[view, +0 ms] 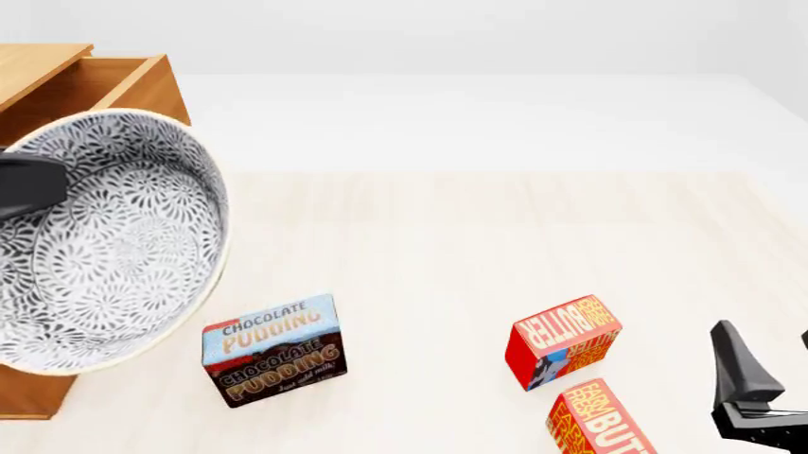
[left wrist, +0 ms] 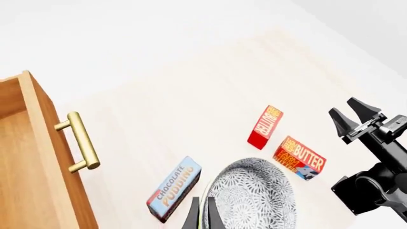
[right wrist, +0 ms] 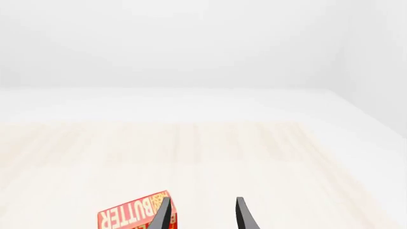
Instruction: Put the bowl in the top drawer of the cabinet.
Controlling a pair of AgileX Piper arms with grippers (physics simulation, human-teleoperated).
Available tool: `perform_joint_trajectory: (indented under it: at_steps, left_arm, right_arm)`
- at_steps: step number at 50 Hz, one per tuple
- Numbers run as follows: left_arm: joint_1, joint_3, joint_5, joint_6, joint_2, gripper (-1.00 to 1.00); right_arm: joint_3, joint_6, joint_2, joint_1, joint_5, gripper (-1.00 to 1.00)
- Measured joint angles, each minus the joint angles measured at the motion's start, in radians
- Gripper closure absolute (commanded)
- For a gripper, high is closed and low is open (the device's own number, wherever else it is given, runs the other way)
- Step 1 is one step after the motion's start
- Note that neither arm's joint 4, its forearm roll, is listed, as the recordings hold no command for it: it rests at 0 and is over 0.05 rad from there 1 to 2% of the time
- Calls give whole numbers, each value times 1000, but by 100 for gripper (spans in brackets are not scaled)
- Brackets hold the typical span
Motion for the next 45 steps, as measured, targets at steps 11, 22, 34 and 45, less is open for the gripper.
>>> perform_joint_trajectory:
  at_steps: [11,22,34,45]
  left_arm:
    - [29,-22,9,-72,13,100]
    - [82,-38,15,-139,32,100]
    - [162,-64,29,-194,68,100]
    - [249,-152,70,-227,133,100]
  right_arm:
    - [0,1,0,-1,0,-100]
    - [0,2,-2,-2,1,-100]
    - [0,2,-5,-1,3,-100]
    - [0,2,-6,0,4,-100]
